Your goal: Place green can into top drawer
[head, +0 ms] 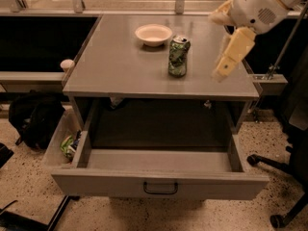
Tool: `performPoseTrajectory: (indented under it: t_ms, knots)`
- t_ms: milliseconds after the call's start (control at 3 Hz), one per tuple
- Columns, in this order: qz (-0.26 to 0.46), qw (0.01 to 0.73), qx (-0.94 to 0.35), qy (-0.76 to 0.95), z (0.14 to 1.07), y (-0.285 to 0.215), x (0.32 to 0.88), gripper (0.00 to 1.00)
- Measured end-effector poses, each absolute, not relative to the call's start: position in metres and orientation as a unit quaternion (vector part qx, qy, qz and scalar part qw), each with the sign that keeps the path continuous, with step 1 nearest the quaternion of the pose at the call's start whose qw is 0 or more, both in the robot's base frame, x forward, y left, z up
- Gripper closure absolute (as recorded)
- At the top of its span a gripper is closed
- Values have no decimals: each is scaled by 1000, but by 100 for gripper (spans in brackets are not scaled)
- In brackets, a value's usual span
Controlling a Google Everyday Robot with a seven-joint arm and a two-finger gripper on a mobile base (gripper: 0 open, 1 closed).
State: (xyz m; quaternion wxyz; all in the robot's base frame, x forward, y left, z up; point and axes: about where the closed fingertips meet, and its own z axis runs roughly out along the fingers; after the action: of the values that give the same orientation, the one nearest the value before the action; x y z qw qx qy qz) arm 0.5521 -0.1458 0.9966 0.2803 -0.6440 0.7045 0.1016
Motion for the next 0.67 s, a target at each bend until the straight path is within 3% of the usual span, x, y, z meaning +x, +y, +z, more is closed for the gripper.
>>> performPoseTrajectory:
  t_ms: [667]
  knots:
    - [194, 401, -632, 634, 1031, -119, 625, 0]
